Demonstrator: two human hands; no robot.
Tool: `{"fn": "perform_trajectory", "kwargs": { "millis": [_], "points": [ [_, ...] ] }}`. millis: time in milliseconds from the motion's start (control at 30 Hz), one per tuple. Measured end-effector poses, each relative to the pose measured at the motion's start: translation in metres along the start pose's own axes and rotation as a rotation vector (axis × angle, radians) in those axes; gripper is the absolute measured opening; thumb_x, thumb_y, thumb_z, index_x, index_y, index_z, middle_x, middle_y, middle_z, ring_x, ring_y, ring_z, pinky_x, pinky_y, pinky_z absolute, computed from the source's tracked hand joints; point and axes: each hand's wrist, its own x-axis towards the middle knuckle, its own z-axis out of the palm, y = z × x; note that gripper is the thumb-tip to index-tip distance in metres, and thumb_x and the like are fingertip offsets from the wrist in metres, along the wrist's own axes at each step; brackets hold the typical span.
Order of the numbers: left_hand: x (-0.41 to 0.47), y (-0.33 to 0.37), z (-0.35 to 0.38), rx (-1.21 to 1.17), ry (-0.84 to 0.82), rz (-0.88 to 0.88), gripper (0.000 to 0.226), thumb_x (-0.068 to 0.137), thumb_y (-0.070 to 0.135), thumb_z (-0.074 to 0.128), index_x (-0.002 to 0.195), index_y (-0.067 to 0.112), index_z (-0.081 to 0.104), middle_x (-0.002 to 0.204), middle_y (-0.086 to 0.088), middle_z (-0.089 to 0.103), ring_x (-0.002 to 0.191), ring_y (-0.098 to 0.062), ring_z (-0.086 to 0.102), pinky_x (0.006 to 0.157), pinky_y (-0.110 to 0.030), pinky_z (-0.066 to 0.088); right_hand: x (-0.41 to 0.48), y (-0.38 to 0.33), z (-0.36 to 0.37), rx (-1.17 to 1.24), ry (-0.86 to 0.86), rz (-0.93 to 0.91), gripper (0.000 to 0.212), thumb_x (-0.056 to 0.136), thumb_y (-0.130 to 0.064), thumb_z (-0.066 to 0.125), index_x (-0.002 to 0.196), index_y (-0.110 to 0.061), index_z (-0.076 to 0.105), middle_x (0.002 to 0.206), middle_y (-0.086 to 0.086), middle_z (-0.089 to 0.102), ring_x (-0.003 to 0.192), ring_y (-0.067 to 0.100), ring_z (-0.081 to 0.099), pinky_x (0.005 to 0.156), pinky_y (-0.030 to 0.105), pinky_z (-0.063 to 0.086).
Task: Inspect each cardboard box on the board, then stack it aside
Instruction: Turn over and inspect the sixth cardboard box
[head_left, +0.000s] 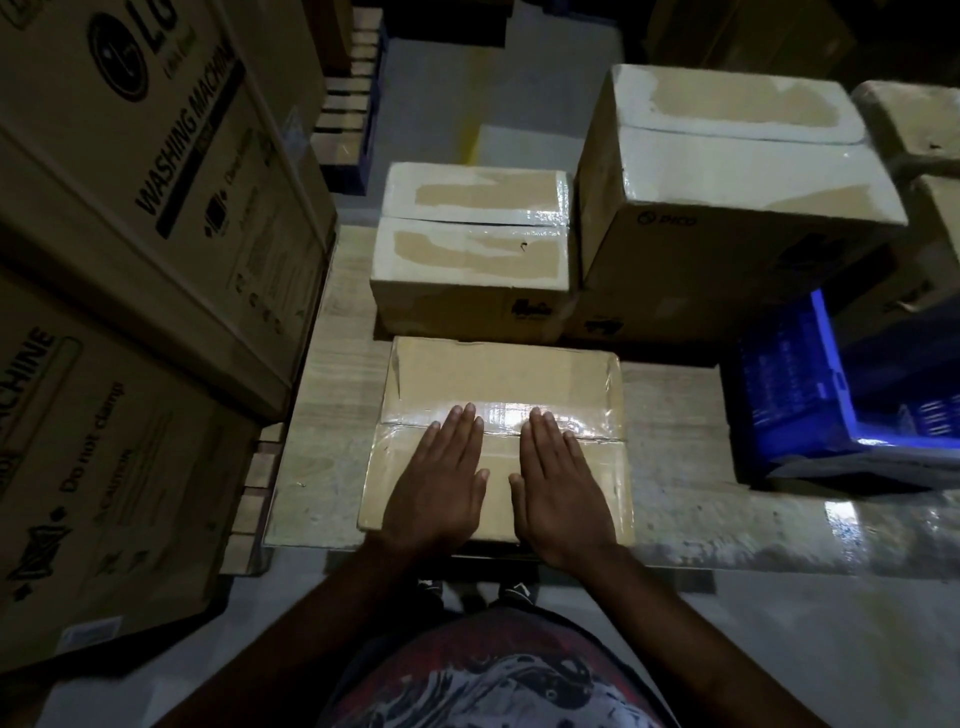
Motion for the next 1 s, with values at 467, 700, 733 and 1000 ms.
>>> {"fn": "perform_trajectory", "kwargs": {
  "millis": [467,700,733,1000],
  "points": [
    [0.053,-0.036,-0.027,0.012,0.04,-0.089,0.073,0.101,0.049,0.025,0.16,0.012,0.003,0.167,-0.008,-0.006,0.154,-0.021,-0.01,0.125,-0.044,0.006,0.054,0.027,-0.019,0.048,0.025,0.094,0.07,0.103,-0.047,0.023,0.16,-0.007,0.013,0.169,0.01,0.003,0.156,0.021,-0.006,0.126,0.045,0.007],
    [0.056,-0.037,-0.023,0.039,0.076,-0.06,0.074,0.099,0.046,0.035,0.159,0.009,0.012,0.167,-0.01,0.002,0.154,-0.025,-0.001,0.124,-0.045,0.009,0.056,0.028,-0.013,-0.003,0.011,0.108,0.071,0.103,-0.046,0.022,0.16,-0.006,0.012,0.169,0.011,0.002,0.156,0.021,-0.007,0.126,0.046,0.007],
    [0.056,-0.038,-0.024,0.037,0.08,-0.061,0.074,0.098,0.047,0.037,0.158,0.009,0.016,0.167,-0.011,0.007,0.154,-0.027,0.005,0.124,-0.045,0.012,0.057,0.028,-0.015,0.017,0.01,0.104,0.07,0.102,-0.046,0.023,0.16,-0.007,0.014,0.169,0.011,0.003,0.156,0.021,-0.005,0.126,0.046,0.008],
    [0.1,-0.066,-0.04,0.053,0.093,-0.141,0.07,0.101,0.053,0.029,0.158,0.016,0.017,0.166,-0.01,0.012,0.15,-0.028,0.014,0.123,-0.046,0.012,0.093,0.078,-0.033,0.042,0.068,0.296,0.073,0.1,-0.052,0.016,0.159,-0.01,0.021,0.169,0.007,0.007,0.156,0.02,-0.001,0.126,0.042,0.008]
  ]
}}
